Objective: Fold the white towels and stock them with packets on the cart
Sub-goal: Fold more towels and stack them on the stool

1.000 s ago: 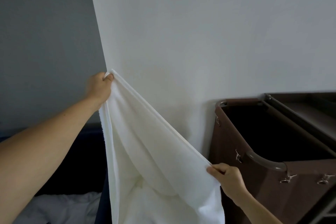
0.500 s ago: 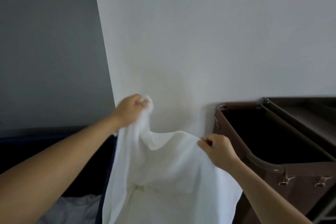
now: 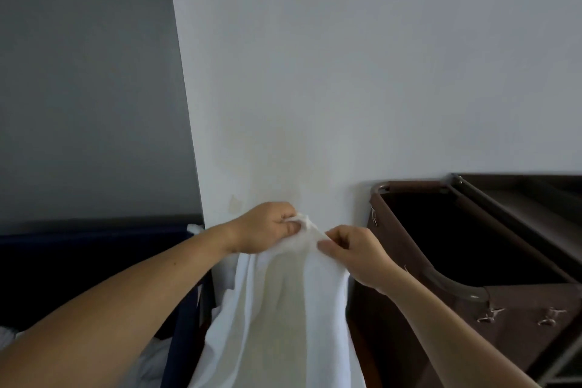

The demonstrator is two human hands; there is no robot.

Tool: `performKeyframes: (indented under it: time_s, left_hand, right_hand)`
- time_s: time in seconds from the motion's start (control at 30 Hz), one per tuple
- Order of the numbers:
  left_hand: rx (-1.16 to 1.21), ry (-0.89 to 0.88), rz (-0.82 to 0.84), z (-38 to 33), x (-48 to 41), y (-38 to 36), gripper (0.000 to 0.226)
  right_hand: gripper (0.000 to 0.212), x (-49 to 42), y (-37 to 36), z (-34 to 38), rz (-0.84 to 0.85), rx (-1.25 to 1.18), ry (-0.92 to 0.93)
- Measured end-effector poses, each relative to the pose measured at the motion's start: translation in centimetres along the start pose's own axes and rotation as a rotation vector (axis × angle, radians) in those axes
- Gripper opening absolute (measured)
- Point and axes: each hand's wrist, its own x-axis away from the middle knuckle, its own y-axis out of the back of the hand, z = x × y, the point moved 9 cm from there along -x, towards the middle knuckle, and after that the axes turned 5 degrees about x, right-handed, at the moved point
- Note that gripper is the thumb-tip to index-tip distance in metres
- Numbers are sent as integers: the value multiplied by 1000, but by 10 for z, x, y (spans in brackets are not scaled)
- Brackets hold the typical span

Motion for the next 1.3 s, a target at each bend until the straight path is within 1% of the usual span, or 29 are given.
performKeyframes:
  time_s: [0.1, 0.17, 0.23, 0.3, 0.4, 0.5, 0.57, 0.67, 0.73, 0.77, 0.83, 0.87, 0.9, 0.93, 1.0, 1.03, 1.1, 1.2, 1.3]
  left_hand:
    - [0, 40, -126, 14, -6, 27, 26]
    - [-15, 81, -195, 24, -10, 41, 27]
    - [-47, 133, -275, 35, -11, 55, 30]
    - [-62, 187, -338, 49, -10, 67, 32]
    - [-32, 257, -365, 71, -6, 72, 30]
    - [14, 299, -362, 85, -5, 64, 35]
    - [25, 312, -385, 89, -5, 60, 39]
    - [25, 323, -518, 90, 0, 72, 42]
    - [130, 353, -638, 89, 4, 85, 37]
    - [212, 375, -688, 88, 7, 90, 32]
    - [392, 403, -753, 82, 9, 87, 20]
    - [442, 398, -749, 75, 7, 80, 20]
    - [429, 374, -730, 63, 4, 70, 24]
    - [347, 328, -700, 49, 1, 57, 31]
    - [105, 186, -632, 18, -3, 26, 43]
    - [15, 119, -610, 6, -4, 11, 43]
    - [-25, 26, -562, -4, -2, -15, 40]
    - [-22, -13, -501, -3, 2, -36, 37]
    - [-118, -16, -446, -3, 5, -43, 38]
  right_hand:
    - [22, 4, 0, -16, 69, 105, -55]
    - [23, 6, 7, -22, 72, 159, -81]
    - [28, 8, 16, -31, 62, 204, -108]
    - [26, 13, 26, -44, 48, 226, -153]
    - [24, 23, 41, -59, -18, 236, -195]
    - [23, 30, 51, -61, -132, 139, -210]
    - [21, 35, 55, -63, -182, -14, -241]
    - [19, 41, 65, -65, -250, -249, -288]
    - [19, 42, 76, -66, -324, -304, -316]
    - [20, 41, 77, -65, -345, -301, -333]
    - [23, 35, 69, -61, -346, -297, -363]
    - [24, 31, 61, -56, -331, -293, -371]
    - [25, 26, 51, -50, -309, -287, -371]
    - [26, 21, 42, -42, -287, -287, -361]
    - [26, 11, 27, -24, -264, -308, -328]
    - [25, 6, 23, -16, -262, -320, -317]
    - [22, 1, 17, -5, -266, -336, -313]
    - [24, 1, 11, -1, -254, -347, -315]
    - [25, 5, 8, -5, -251, -425, -331]
